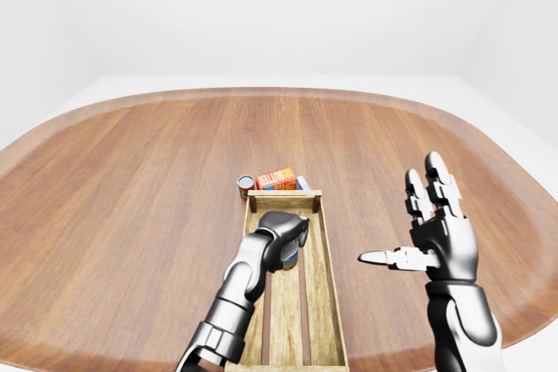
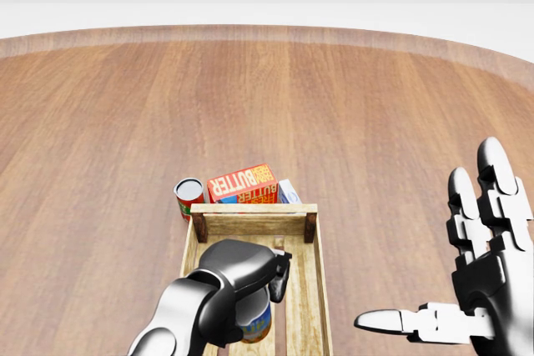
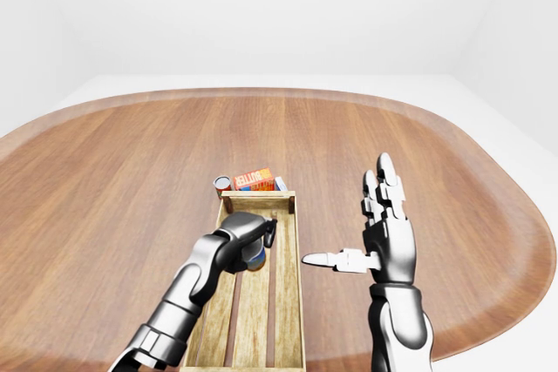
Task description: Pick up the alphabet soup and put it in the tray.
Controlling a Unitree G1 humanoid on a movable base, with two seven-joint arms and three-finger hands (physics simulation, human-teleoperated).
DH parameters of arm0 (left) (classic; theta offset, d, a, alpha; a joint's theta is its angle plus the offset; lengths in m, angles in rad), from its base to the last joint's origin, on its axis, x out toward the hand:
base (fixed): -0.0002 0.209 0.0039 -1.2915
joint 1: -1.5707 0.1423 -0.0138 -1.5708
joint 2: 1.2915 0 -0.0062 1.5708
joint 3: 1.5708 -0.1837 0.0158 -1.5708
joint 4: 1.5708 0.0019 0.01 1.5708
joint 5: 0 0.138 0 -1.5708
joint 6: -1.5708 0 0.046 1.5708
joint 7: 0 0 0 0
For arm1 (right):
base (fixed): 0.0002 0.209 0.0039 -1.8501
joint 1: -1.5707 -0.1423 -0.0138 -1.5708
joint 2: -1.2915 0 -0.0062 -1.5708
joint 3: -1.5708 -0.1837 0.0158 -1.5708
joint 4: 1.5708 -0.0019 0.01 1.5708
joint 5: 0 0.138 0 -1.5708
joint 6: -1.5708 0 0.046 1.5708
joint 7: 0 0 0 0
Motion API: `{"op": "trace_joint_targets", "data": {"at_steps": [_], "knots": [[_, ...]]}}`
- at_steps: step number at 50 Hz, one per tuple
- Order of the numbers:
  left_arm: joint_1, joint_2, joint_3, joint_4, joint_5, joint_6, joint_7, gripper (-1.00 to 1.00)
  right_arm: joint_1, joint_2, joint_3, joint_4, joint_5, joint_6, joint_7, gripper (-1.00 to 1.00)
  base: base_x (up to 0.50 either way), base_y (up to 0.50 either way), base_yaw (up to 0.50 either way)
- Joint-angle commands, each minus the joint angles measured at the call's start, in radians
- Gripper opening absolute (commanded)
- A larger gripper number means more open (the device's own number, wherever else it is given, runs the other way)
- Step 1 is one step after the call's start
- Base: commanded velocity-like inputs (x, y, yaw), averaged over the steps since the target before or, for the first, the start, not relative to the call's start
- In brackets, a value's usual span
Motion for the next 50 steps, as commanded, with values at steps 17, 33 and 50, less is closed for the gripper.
{"op": "trace_joint_targets", "data": {"at_steps": [17, 33, 50], "knots": [[-0.063, -0.01, 0.013, 0.158, -0.023, -0.006, 0.096, -1.0, -0.001, -0.001, -0.006, 0.001, 0.003, 0.0, 0.001, 1.0, 0.0, 0.0, 0.0], [-0.085, -0.01, 0.02, 0.187, -0.023, 0.016, 0.116, 1.0, 0.001, 0.0, -0.003, 0.0, 0.0, 0.0, 0.003, 1.0, 0.0, 0.0, 0.0], [-0.003, 0.001, 0.012, -0.07, -0.054, 0.022, -0.036, 1.0, -0.009, -0.003, 0.003, 0.013, -0.005, 0.0, -0.002, 1.0, 0.0, 0.0, 0.0]]}}
